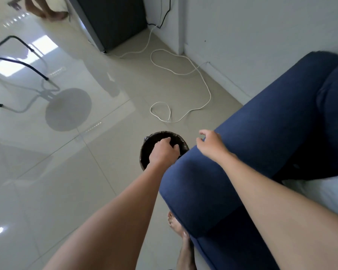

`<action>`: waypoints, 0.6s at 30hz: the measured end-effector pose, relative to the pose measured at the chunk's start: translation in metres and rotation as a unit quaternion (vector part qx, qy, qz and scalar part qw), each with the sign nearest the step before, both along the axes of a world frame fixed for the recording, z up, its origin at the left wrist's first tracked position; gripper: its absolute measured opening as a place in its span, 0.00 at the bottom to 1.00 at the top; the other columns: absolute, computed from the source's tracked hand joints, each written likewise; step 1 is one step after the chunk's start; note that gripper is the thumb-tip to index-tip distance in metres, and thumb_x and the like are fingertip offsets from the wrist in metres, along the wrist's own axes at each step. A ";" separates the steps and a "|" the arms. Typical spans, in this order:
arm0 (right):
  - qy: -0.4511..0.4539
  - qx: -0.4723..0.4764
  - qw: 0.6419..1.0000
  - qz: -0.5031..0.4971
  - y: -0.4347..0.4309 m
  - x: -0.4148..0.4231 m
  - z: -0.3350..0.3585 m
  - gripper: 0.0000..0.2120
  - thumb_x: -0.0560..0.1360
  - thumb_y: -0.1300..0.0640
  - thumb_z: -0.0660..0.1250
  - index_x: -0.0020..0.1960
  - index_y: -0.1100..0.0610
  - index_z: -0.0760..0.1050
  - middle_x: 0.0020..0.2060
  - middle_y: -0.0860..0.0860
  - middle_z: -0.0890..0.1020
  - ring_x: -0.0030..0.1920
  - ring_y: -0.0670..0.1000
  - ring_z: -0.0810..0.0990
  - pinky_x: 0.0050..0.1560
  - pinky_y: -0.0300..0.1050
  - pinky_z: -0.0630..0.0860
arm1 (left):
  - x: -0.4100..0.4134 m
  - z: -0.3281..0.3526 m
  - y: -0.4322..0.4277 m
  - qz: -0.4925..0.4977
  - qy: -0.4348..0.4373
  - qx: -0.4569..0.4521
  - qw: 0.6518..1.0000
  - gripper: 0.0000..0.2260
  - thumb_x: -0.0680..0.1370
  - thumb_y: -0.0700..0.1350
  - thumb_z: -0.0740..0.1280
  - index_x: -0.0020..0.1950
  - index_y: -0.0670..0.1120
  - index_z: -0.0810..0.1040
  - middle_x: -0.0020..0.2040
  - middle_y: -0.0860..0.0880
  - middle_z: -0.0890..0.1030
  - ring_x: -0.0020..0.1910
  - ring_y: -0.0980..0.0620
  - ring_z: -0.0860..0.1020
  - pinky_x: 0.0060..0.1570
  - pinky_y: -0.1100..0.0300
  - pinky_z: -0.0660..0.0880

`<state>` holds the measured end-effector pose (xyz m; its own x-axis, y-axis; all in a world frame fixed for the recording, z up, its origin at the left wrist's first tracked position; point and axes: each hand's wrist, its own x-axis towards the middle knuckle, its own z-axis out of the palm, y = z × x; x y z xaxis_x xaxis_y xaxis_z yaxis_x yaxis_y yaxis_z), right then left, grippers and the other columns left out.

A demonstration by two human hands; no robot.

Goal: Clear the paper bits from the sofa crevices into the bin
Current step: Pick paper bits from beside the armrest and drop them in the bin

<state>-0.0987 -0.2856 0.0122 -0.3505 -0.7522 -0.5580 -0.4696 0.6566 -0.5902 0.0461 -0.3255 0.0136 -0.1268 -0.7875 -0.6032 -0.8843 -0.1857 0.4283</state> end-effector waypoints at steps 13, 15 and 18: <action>0.079 -0.021 0.997 -0.001 0.182 -0.130 0.040 0.23 0.79 0.55 0.59 0.73 0.58 0.65 0.77 0.53 0.61 0.76 0.54 0.62 0.74 0.52 0.62 | -0.144 0.053 0.161 -0.192 -0.015 -0.100 0.976 0.20 0.81 0.52 0.59 0.70 0.46 0.68 0.68 0.45 0.72 0.65 0.43 0.73 0.60 0.48 0.75; 0.078 -0.010 0.997 -0.013 0.209 -0.145 0.033 0.23 0.79 0.56 0.59 0.73 0.58 0.65 0.76 0.54 0.62 0.76 0.54 0.62 0.74 0.51 0.62 | -0.157 0.050 0.185 -0.210 -0.014 -0.088 0.974 0.20 0.81 0.52 0.59 0.71 0.45 0.68 0.70 0.45 0.71 0.67 0.44 0.71 0.61 0.48 0.73; 0.066 0.010 0.997 -0.033 0.248 -0.159 0.015 0.23 0.79 0.57 0.59 0.73 0.60 0.65 0.76 0.55 0.63 0.76 0.54 0.61 0.74 0.51 0.61 | -0.168 0.035 0.222 -0.236 -0.016 -0.064 0.970 0.23 0.81 0.53 0.58 0.75 0.46 0.64 0.73 0.47 0.68 0.71 0.46 0.68 0.64 0.49 0.69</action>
<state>-0.2575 -0.0377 0.0273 -0.4705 -0.7137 -0.5189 -0.4970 0.7002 -0.5126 -0.1223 -0.1031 0.0484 -0.4735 -0.7159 -0.5131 -0.8712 0.2953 0.3921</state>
